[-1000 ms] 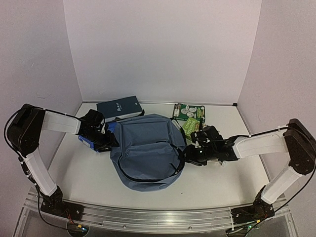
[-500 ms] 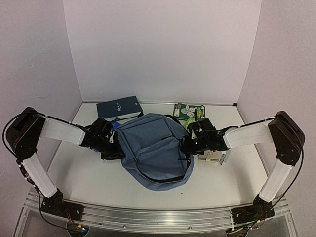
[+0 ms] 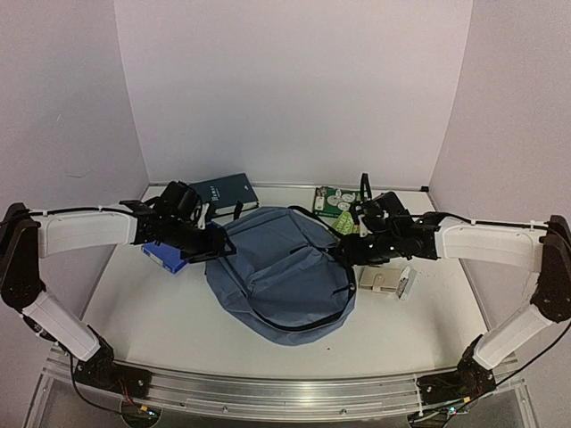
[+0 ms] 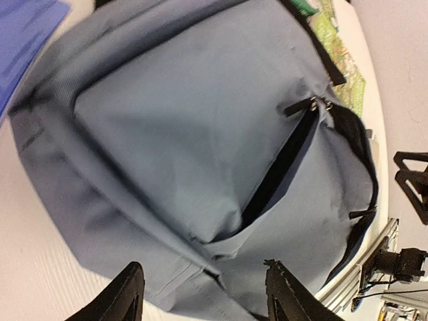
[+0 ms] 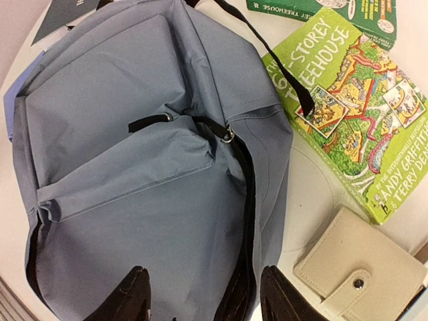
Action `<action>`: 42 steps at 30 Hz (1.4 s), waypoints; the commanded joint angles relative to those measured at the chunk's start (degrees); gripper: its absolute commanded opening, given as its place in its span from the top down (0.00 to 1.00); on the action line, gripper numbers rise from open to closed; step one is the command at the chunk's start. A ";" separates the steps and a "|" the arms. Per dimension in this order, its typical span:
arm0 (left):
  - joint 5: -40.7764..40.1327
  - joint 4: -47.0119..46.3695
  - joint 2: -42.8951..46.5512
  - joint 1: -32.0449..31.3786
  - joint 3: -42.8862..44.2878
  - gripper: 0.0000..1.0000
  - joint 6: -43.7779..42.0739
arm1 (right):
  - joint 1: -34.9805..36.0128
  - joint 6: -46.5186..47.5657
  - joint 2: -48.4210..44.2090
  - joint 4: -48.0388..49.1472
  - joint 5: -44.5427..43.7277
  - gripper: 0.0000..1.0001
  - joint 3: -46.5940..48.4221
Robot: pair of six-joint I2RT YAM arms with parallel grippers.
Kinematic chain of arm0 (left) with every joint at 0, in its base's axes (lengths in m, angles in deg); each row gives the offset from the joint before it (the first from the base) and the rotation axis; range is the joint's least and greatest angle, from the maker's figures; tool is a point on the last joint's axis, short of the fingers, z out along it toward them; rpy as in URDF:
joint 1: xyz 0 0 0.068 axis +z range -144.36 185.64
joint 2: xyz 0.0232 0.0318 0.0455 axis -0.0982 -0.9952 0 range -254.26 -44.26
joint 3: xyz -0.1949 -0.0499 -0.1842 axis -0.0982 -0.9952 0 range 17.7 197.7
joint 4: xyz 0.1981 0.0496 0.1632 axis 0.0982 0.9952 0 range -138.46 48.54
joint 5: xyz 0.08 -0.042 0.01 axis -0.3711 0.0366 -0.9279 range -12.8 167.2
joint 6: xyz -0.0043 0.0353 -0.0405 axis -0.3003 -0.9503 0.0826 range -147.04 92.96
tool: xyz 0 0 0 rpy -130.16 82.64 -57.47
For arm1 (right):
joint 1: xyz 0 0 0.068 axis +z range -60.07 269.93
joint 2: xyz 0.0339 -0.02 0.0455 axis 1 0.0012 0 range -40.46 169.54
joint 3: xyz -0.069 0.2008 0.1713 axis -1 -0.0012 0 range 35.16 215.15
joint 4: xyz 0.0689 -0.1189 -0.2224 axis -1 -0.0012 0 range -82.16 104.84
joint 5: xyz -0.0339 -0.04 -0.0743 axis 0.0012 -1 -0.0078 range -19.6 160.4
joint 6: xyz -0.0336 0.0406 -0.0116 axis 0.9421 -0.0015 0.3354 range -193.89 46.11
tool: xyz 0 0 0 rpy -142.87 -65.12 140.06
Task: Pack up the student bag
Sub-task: Adjust the student bag at the center of the board, then unzip the student bag at the center of the board.
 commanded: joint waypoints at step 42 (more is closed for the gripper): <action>-9.37 1.94 -27.96 -12.16 26.80 1.00 -18.53 | 13.93 15.55 16.56 -22.73 -25.77 0.53 9.17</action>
